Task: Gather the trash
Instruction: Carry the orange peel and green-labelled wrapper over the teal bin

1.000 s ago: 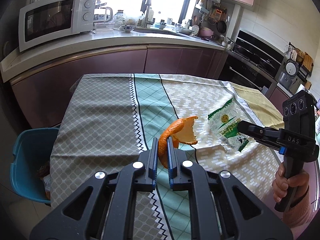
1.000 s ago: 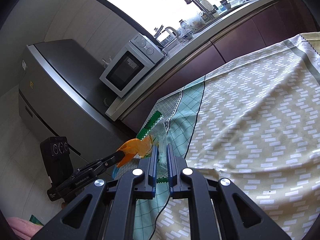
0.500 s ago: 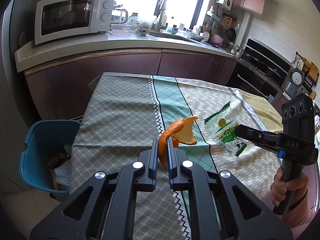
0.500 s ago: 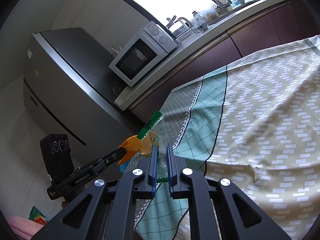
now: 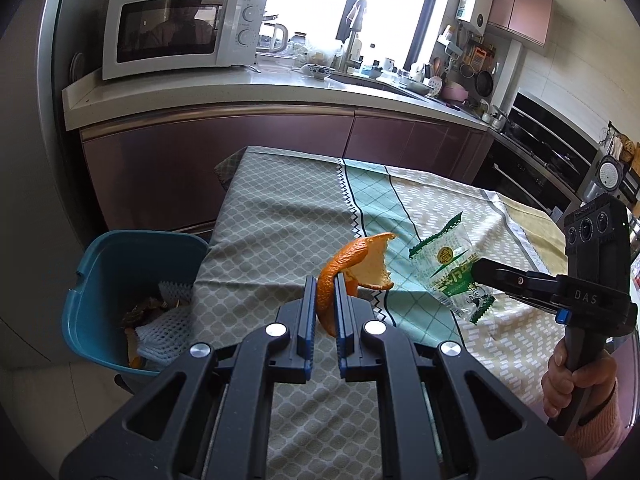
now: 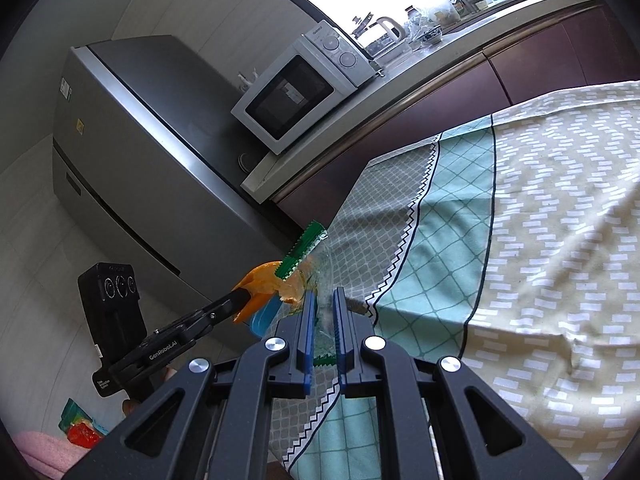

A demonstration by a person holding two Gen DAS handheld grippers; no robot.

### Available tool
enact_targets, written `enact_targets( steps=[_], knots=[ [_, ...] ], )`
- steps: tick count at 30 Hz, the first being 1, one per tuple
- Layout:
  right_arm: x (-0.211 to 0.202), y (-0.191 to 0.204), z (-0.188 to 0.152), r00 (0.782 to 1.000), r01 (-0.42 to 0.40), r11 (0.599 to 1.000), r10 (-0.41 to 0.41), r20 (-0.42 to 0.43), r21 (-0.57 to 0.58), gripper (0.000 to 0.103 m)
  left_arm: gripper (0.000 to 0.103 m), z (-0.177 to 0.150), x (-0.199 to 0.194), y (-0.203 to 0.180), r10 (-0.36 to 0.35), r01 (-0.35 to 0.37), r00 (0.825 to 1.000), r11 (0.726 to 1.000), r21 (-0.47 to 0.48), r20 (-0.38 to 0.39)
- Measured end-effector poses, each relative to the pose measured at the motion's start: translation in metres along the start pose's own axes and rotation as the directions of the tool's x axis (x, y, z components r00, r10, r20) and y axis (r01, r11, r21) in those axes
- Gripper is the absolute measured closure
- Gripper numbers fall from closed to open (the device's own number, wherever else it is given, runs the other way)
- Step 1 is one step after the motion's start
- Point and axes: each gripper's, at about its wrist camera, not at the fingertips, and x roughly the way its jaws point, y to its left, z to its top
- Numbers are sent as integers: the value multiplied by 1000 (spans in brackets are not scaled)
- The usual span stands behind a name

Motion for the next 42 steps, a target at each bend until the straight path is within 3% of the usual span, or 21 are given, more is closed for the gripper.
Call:
enact_targets(
  steps=[16, 28, 30, 33, 36, 38, 42],
  knots=[
    [49, 27, 6, 996, -53, 998, 49, -79, -45, 95, 94, -3, -20, 42, 78, -76, 997, 994, -73, 30],
    [95, 52, 13, 986, -91, 991, 77, -148, -95, 98, 94, -5, -34, 101, 173, -165, 984, 972, -167, 35],
    [105, 56, 14, 984, -94, 990, 77, -161, -104, 99, 94, -6, -35, 111, 180, -172, 983, 968, -184, 29],
    [111, 60, 14, 988, -33, 989, 10, -157, -144, 99, 94, -9, -37, 122, 188, -179, 982, 964, -199, 26],
    [106, 53, 15, 990, 27, 990, -46, -132, -136, 88, 94, -12, -37, 130, 187, -179, 982, 961, -210, 23],
    [104, 42, 15, 987, 75, 990, -90, -134, -116, 70, 94, -14, -35, 135, 186, -178, 982, 959, -219, 19],
    [109, 26, 5, 972, 141, 985, -157, -174, -100, 67, 94, -18, -30, 144, 188, -181, 982, 955, -237, 9]
  ],
)
